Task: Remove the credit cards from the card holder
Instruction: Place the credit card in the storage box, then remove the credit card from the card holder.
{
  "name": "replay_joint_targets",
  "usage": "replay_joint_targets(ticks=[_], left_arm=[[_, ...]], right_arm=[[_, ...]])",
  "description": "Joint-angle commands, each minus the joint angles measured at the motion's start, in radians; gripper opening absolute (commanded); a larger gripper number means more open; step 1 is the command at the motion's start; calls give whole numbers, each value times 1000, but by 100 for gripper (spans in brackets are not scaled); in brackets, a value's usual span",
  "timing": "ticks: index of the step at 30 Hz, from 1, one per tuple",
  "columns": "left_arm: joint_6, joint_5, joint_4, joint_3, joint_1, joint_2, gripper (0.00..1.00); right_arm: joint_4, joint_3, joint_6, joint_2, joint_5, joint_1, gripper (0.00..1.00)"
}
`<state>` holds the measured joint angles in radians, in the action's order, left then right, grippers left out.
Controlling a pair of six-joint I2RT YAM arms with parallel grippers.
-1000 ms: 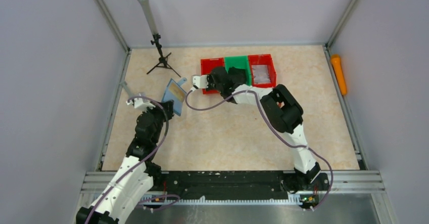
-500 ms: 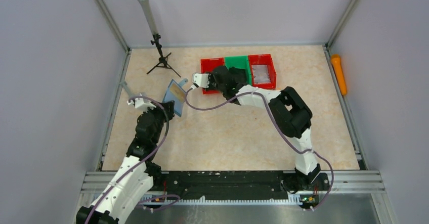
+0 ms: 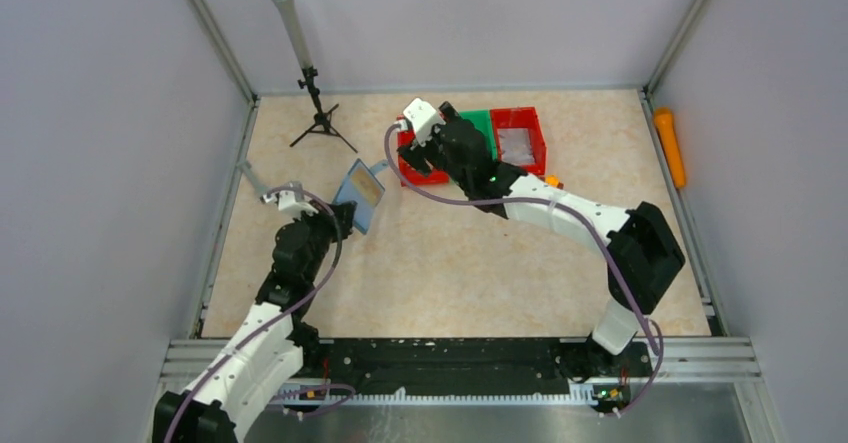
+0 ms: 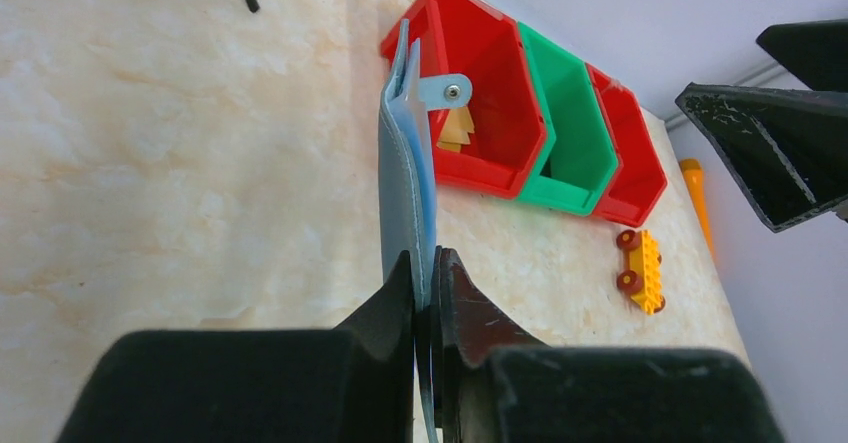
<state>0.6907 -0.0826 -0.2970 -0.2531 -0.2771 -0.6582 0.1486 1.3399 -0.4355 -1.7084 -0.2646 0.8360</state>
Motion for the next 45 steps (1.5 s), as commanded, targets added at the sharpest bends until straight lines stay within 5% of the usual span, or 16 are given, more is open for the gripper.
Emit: replay_joint_targets(ticks=[1, 4, 13, 18, 32, 41, 45], left_arm=[[-9, 142, -167, 2, 3, -51, 6], [-17, 297, -253, -4, 3, -103, 4], [30, 599, -518, -14, 1, -277, 0], [98, 736, -692, -20, 0, -380, 0], [269, 925, -1010, -57, -13, -585, 0], [342, 1000, -1166, -94, -51, -696, 0], [333, 1013, -1130, -120, -64, -716, 0]], right_arm=[[-141, -12, 337, 95, -87, 5, 88], [-17, -201, 423, 219, 14, 5, 97], [137, -523, 716, 427, 186, -23, 97], [382, -723, 782, 503, 372, -103, 97], [813, -1034, 884, 589, 456, -165, 97], [861, -1035, 967, 558, 504, -185, 90], [904, -1051, 995, 563, 526, -195, 69]])
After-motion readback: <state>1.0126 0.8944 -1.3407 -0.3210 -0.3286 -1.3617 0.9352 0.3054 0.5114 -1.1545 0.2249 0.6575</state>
